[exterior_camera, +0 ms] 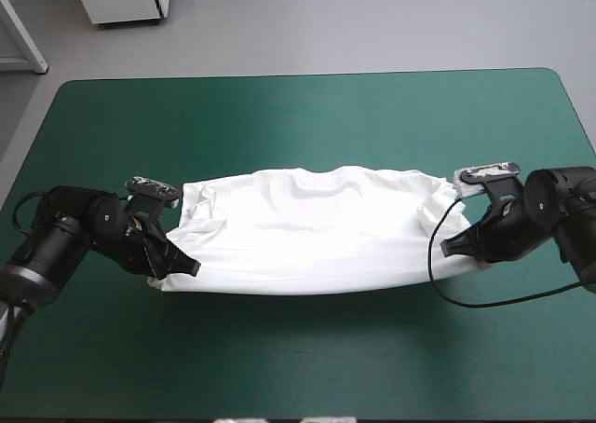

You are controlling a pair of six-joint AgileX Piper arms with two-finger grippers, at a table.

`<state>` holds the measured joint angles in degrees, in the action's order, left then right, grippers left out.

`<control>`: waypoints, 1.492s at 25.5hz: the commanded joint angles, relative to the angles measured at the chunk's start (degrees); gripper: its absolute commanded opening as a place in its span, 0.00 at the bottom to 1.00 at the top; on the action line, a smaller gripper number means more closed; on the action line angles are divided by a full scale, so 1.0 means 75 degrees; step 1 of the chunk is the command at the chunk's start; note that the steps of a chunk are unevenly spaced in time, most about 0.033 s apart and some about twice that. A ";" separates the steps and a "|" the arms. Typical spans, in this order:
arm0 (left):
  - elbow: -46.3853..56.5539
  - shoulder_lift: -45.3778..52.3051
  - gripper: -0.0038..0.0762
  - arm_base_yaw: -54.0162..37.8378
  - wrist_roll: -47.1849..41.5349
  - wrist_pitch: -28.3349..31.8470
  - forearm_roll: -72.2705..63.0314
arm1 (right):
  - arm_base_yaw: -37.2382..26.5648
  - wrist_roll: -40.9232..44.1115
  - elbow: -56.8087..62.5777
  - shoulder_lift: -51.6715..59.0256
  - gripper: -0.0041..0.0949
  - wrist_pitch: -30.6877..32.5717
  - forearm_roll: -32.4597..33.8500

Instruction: Fold the cloth

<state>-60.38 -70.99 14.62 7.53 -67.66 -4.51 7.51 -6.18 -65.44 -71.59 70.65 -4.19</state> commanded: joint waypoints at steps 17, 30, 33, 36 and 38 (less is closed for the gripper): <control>-0.2453 -0.2618 0.04 0.0036 -0.1004 0.3294 0.2125 | -0.0016 0.0194 -0.3404 -0.3445 0.02 -0.2853 0.0820; -0.2771 -0.3888 0.04 0.0036 -0.1004 0.3623 0.2125 | -0.0016 -0.0059 -0.3634 -0.4916 0.02 -0.2960 0.0838; -0.2771 -0.3888 0.04 0.0036 -0.1004 0.3641 0.2220 | -0.0016 -0.0216 -0.3634 -0.4931 0.03 -0.2943 0.0857; -0.2771 -0.3888 0.06 0.0036 -0.1004 0.3458 0.2481 | -0.0028 -0.0439 -0.3743 -0.4931 0.09 -0.2599 0.0842; -0.2820 -0.3888 0.13 0.0036 -0.0946 0.3083 0.2511 | -0.0079 -0.0439 -0.3865 -0.4915 0.18 -0.2336 0.0786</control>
<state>-79.23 -103.00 14.62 0.60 -43.29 12.63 7.51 -8.47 -91.78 -111.63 51.74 1.48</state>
